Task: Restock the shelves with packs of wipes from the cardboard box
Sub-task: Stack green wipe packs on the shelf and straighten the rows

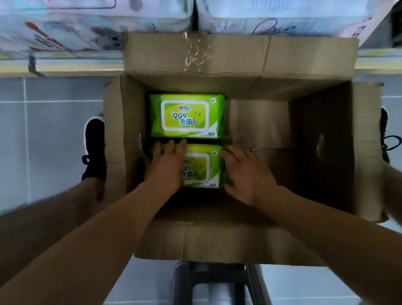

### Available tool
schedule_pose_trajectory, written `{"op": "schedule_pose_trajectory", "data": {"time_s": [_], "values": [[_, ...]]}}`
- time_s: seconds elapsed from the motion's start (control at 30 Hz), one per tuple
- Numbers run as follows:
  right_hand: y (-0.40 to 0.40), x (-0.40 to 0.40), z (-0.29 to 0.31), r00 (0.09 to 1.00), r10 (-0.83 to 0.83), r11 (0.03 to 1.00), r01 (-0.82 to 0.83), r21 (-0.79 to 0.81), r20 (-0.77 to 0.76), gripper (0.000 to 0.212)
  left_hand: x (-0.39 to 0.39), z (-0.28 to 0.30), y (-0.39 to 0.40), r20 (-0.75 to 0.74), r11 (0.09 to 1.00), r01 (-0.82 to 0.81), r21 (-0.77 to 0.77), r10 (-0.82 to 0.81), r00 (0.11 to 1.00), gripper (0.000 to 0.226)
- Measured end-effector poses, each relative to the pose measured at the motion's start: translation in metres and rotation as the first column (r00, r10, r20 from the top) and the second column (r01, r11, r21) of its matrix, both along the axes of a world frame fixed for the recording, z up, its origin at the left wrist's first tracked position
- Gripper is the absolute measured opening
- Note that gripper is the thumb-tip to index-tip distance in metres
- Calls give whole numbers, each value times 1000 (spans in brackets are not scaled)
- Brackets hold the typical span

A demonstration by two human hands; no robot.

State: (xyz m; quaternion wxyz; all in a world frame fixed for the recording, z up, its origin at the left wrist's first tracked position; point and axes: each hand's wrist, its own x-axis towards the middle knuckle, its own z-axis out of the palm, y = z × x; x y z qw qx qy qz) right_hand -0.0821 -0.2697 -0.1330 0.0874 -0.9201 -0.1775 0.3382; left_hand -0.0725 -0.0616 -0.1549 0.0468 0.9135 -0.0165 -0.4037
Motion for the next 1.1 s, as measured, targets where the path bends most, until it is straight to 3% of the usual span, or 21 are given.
{"op": "schedule_pose_trajectory", "data": {"time_s": [0.23,0.4,0.47,0.6,0.7,0.87,1.0,1.1], "values": [[-16,3,-4,999,-48,999,48,8,2,77,8,4,-2,81,996,90,-4,-90,993,93],[-25,11,-3,998,-65,998,65,-15,16,92,-11,9,-44,225,975,197,-101,-170,959,73],[-26,14,-7,998,-51,998,50,-29,-41,98,-15,8,-59,269,951,256,-171,-205,941,62],[-24,15,-21,983,-42,998,32,-56,-178,107,-7,8,-61,265,911,227,-345,-137,954,43],[-17,17,-29,969,-39,998,24,-65,-244,115,-6,3,-47,364,851,319,-418,-165,917,31],[-12,24,-34,967,11,998,-26,-59,-254,115,2,10,-26,312,834,290,-469,-150,938,36],[-23,22,-29,983,57,997,-65,-44,-176,106,41,11,-10,420,927,98,-362,69,905,45],[-31,20,-24,991,69,995,-76,-61,-111,105,75,2,-6,423,968,66,-242,44,905,67]]}}
